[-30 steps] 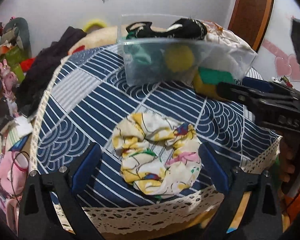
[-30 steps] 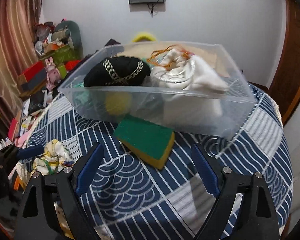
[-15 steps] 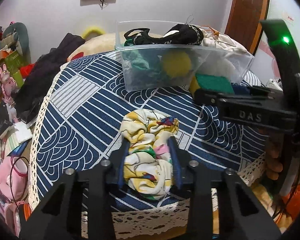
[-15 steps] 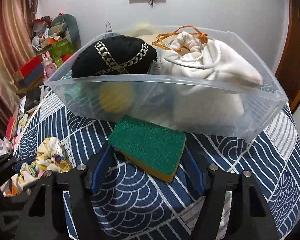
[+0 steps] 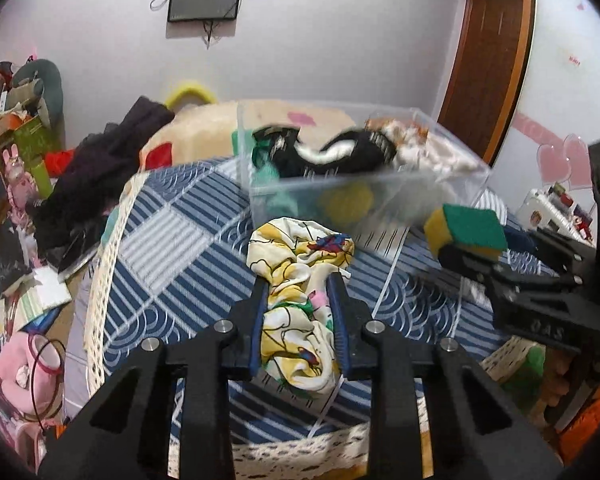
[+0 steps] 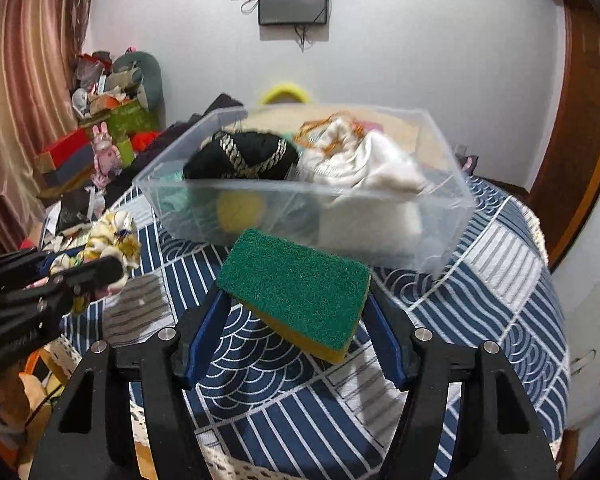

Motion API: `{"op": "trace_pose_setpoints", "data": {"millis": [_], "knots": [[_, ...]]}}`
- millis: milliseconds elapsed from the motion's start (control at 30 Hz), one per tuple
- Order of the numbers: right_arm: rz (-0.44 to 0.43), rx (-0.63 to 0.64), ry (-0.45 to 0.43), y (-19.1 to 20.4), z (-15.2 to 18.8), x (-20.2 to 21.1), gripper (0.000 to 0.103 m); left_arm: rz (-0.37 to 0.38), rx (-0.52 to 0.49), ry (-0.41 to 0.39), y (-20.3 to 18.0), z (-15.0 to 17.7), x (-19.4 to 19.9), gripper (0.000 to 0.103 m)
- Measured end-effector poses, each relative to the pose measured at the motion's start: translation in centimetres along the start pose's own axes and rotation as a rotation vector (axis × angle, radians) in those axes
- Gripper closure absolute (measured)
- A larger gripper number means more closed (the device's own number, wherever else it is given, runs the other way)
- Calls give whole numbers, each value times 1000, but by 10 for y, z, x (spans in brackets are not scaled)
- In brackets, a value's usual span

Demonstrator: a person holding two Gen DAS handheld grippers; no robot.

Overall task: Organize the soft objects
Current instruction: 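Place the scrunchie and sponge into the clear box and release both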

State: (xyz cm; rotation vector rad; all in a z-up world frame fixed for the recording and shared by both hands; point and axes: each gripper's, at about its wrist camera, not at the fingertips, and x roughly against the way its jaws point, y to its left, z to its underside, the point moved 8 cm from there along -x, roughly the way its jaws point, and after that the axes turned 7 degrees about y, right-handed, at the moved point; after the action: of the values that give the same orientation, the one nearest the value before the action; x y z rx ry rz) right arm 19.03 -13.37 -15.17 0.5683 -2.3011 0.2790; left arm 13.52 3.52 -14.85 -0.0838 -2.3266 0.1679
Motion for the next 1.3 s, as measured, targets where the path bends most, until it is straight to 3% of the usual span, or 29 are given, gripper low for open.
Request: {"op": "trace_pose_setpoints", "data": {"millis": [433, 633, 800, 1000, 1100, 1300], "knots": [[62, -2, -147, -11, -43, 32, 40, 45, -13, -138, -14, -70, 25, 75], [81, -18, -178, -24, -65, 31, 40, 30, -15, -175, -17, -98, 19, 75], [56, -31, -158, -24, -80, 9, 40, 26, -14, -152, -19, -110, -7, 75], [32, -9, -88, -10, -79, -29, 40, 23, -1, -61, -13, -110, -58, 73], [29, 9, -40, -4, -67, -47, 38, 20, 8, -28, -9, -104, -74, 63], [12, -16, -38, -12, -66, -38, 30, 48, 43, -27, -2, -100, -74, 46]]}}
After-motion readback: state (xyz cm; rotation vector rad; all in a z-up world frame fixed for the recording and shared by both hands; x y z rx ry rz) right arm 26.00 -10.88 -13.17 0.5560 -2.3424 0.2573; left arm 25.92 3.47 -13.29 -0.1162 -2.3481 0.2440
